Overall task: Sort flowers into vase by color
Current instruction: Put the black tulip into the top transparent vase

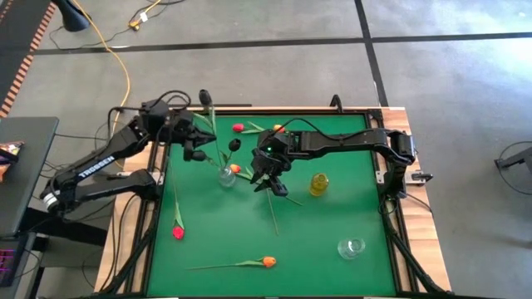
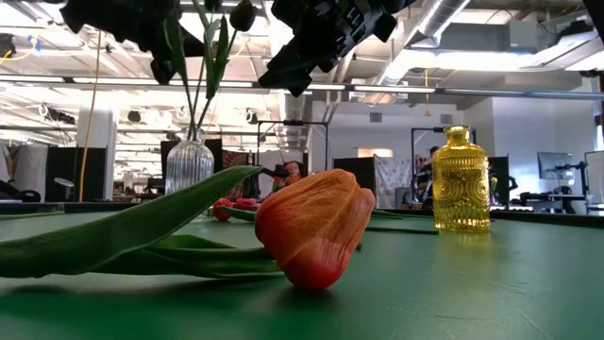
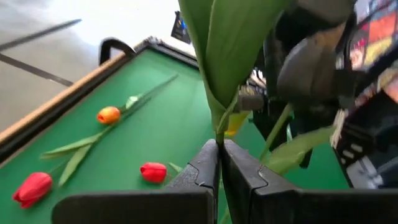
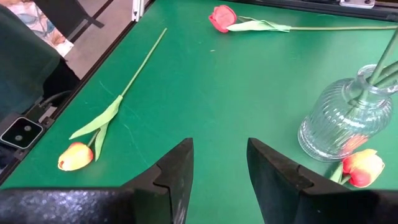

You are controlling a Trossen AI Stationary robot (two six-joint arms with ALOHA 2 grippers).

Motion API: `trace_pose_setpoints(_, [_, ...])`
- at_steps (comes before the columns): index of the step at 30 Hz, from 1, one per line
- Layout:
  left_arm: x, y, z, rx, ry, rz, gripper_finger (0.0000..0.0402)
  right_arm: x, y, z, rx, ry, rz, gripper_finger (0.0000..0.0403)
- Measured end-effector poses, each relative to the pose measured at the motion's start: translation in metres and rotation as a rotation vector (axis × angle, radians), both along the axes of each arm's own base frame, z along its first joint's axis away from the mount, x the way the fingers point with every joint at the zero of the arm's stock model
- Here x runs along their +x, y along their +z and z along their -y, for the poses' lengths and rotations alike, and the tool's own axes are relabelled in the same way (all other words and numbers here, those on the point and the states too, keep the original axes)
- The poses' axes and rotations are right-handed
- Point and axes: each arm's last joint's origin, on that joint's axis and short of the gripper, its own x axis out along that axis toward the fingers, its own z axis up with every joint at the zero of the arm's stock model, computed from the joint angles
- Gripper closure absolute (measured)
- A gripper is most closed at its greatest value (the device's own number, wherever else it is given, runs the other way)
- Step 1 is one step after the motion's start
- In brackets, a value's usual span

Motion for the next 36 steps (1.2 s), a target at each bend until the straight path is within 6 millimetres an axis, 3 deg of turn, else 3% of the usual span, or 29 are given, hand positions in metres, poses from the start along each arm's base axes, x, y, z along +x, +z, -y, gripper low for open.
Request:
trace_pose_setpoints(17, [0.002,-0.018,0.005,0.184,-0.204,-0.137,0.0401,0.000,0.000,0.000,0.001,0.000,-0.001,0.0227])
trace_pose_setpoints(30, [0.001,-0.019,0.005,0.199,-0.209,-0.151,0.0401,0.000,0.000,0.003,-0.003,-0.003,0.002,0.0227])
trace_pose_setpoints(36, [0.002,-0.018,0.004,0.199,-0.201,-0.142,0.0371,0.000,0.000,0.003,-0.002,-0.002,0.002,0.0227])
